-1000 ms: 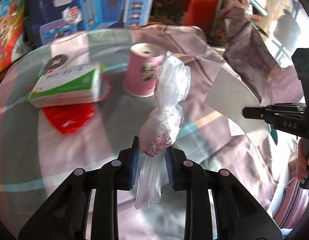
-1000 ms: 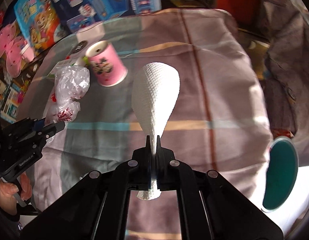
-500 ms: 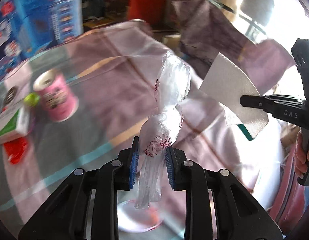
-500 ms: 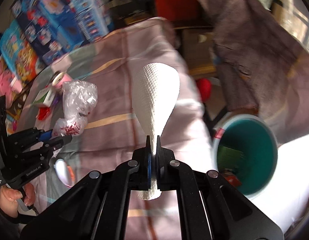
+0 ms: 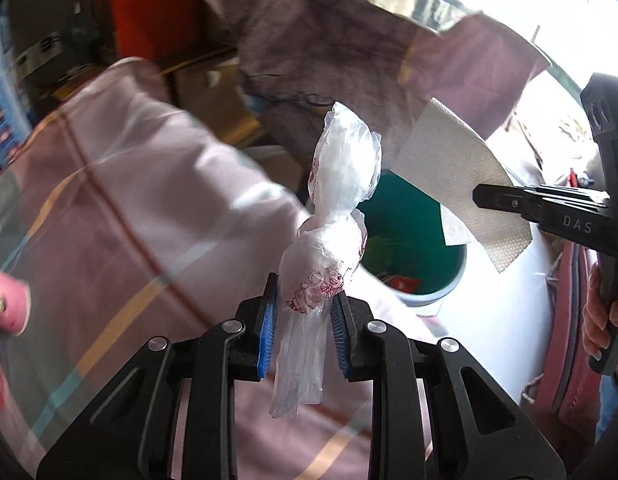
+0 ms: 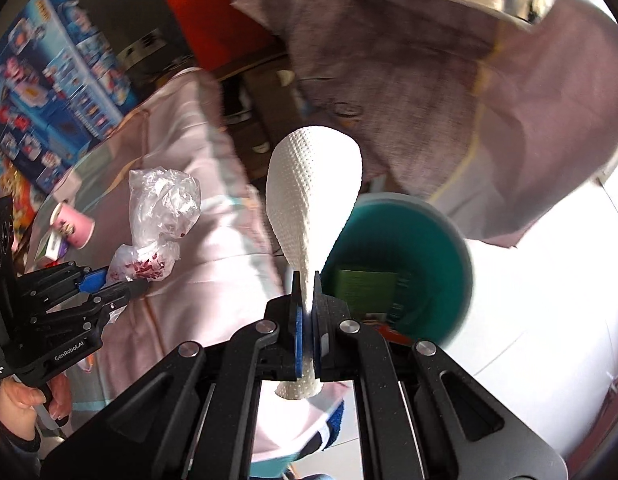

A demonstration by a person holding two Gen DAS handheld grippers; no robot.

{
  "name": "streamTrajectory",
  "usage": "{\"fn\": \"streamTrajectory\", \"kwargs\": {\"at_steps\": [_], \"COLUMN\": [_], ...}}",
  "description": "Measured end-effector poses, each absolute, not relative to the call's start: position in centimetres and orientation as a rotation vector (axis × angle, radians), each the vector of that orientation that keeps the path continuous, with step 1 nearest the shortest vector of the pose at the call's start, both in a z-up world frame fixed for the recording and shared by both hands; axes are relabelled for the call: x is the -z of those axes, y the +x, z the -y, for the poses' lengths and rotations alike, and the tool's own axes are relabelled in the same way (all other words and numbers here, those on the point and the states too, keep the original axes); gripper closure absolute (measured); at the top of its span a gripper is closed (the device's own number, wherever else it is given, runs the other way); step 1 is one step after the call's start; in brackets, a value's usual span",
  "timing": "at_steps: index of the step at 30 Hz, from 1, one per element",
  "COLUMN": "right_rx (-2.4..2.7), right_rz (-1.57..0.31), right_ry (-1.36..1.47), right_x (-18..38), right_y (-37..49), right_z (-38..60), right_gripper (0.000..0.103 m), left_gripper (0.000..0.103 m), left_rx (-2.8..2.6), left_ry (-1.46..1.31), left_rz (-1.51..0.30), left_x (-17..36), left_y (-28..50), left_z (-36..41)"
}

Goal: Collect trash
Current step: 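Carry the plastic bag and grey napkin over the teal bin, then open the left tool to drop the bag while the right tool drops the napkin into the bin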

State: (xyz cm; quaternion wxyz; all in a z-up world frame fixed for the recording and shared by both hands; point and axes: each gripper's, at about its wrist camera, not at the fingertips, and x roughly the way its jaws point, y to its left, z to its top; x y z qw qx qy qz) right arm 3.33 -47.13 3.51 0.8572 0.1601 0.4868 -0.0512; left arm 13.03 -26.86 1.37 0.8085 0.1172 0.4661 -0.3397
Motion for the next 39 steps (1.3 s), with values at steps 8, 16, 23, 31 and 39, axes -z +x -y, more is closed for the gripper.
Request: {"fn": "streamTrajectory", "kwargs": {"at_steps": [8, 16, 23, 31, 39], "right_rx": [0.175, 0.214, 0.228, 0.230, 0.233], "right_rz": [-1.069, -1.116, -1.157, -1.186, -1.200], "right_ry": [0.404, 0.445, 0.472, 0.476, 0.483], "right_x": [-1.0, 1.4, 3.1, 4.2, 4.9], "right_y": [1.7, 1.3, 1.7, 2.7, 4.0], "right_z": [51.7, 54.4, 55.6, 55.9, 55.5], "right_gripper": [0.099, 0.099, 0.099, 0.096, 0.053], "left_gripper": [0.077, 0.077, 0.059, 0.036, 0.013], "left_rx": [0.810, 0.868, 0.896, 0.878, 0.868], "left_ry": [0.299, 0.344, 0.397, 0.379, 0.333], "left_rz": [-1.032, -1.096, -1.135, -1.140, -1.125], "left_x": [0.5, 3.6, 6.6, 7.1, 6.0], "left_y": [13.0, 13.4, 14.2, 15.0, 15.1], "left_z": [33.5, 38.3, 41.8, 41.3, 39.0]}}
